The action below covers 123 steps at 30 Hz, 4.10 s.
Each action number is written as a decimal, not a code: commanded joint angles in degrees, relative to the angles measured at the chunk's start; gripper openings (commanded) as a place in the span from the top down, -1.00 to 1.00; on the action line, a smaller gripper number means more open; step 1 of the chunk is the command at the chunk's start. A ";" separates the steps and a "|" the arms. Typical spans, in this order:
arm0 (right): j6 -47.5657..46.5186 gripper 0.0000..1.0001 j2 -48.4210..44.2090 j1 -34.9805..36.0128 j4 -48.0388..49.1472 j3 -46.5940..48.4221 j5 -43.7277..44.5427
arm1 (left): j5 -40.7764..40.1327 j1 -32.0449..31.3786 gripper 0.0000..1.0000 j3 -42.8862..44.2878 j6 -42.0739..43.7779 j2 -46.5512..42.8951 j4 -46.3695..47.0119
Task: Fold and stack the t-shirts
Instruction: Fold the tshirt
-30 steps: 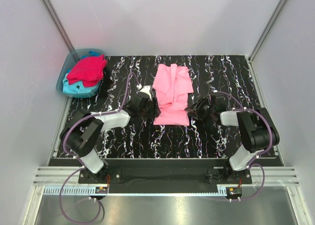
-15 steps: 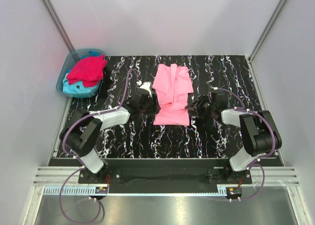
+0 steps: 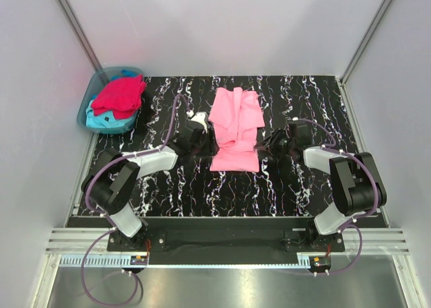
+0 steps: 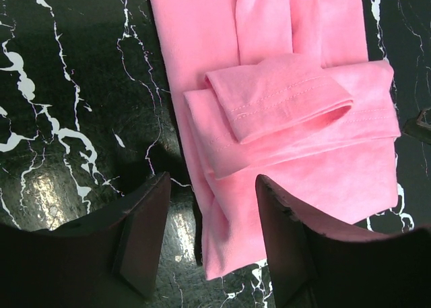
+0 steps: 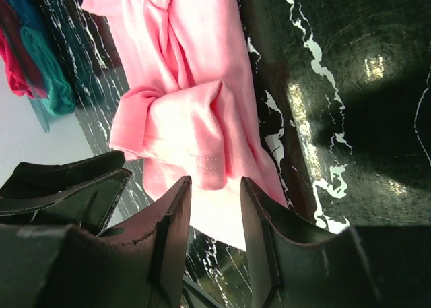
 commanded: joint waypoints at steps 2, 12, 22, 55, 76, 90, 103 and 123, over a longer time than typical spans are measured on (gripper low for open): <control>-0.70 0.16 -0.48 0.33 0.30 2.88 0.28 | 0.53 0.44 -0.16 2.19 0.36 -0.26 2.50; 0.97 0.16 3.66 1.04 3.99 3.41 -0.78 | 0.88 0.88 -0.14 2.54 -0.69 1.59 4.52; 1.67 0.17 6.12 1.91 5.13 5.08 -0.87 | 3.87 0.88 -0.13 3.77 -2.28 4.67 6.81; 2.81 0.50 5.86 2.88 5.75 4.29 -1.04 | 2.99 0.97 0.01 3.07 -2.72 4.23 7.87; 7.38 1.00 9.28 2.88 5.84 13.69 -1.74 | 2.99 1.32 0.90 7.19 -2.46 5.90 6.46; 8.26 0.91 12.18 2.88 6.89 15.45 -0.95 | 1.41 3.08 0.68 15.63 0.53 8.53 1.98; 9.05 0.36 13.24 2.88 9.08 15.72 1.95 | 2.03 4.04 0.21 17.22 0.71 11.52 1.98; 8.88 0.34 18.44 -0.81 5.76 26.44 8.00 | 2.38 6.07 0.22 17.57 2.03 10.12 1.27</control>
